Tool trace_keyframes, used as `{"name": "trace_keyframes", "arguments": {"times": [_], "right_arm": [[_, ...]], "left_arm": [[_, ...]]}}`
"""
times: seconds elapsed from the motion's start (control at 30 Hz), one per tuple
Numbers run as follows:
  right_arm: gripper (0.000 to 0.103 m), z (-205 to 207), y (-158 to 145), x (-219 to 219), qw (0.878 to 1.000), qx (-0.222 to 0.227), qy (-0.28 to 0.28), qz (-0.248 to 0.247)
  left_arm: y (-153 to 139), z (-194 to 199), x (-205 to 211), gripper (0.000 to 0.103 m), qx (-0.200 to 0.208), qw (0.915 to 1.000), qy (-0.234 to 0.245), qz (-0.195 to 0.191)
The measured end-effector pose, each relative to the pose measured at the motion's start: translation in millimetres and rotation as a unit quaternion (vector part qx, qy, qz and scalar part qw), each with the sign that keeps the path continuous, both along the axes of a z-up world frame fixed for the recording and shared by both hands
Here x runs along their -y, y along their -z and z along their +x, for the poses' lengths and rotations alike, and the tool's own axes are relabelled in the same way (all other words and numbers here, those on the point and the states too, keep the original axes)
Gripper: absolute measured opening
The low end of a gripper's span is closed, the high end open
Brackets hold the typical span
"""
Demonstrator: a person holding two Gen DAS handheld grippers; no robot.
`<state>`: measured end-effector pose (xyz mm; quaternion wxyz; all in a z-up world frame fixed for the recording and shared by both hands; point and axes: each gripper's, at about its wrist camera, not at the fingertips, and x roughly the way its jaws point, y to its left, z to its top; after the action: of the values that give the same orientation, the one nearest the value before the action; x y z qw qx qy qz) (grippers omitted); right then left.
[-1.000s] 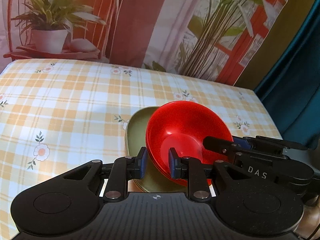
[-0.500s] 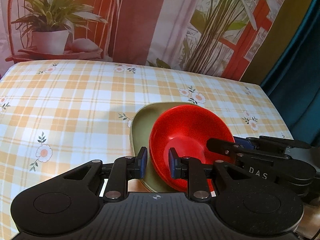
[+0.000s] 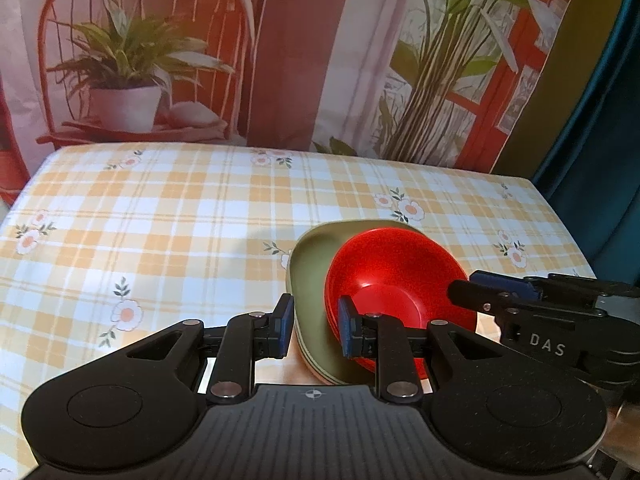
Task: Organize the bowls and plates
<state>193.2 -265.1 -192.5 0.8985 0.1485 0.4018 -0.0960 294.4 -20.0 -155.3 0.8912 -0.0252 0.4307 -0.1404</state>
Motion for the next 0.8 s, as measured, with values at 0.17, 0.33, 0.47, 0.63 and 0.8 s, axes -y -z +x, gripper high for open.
{"name": "trace_keyframes", "arguments": {"times": [0.17, 0.33, 0.47, 0.63, 0.8], "right_arm": [[0.037, -11.5, -19.8, -3.6, 1.0, 0.012, 0.005, -0.013], [0.054, -28.5, -42.9, -9.3, 0.999, 0.027, 0.011, -0.031], [0.07, -44.0, -64.8, -16.4, 0.998, 0.044, 0.015, -0.045], [0.093, -66.2, -95.9, -26.8, 0.996, 0.07, 0.017, -0.059], [0.103, -93.3, -129.3, -38.6, 0.993, 0.094, 0.019, -0.073]], "left_arm": [[-15.8, -16.2, -1.6, 0.041, 0.023, 0.9996, -0.001, 0.016], [-33.5, -39.7, -4.3, 0.049, 0.05, 0.9983, -0.006, 0.029], [-54.5, -62.2, -4.0, 0.061, 0.082, 0.9958, -0.008, 0.04], [-81.4, -90.5, -3.1, 0.084, 0.127, 0.9908, -0.011, 0.044], [-113.2, -124.2, -2.5, 0.103, 0.169, 0.9841, -0.02, 0.05]]}}
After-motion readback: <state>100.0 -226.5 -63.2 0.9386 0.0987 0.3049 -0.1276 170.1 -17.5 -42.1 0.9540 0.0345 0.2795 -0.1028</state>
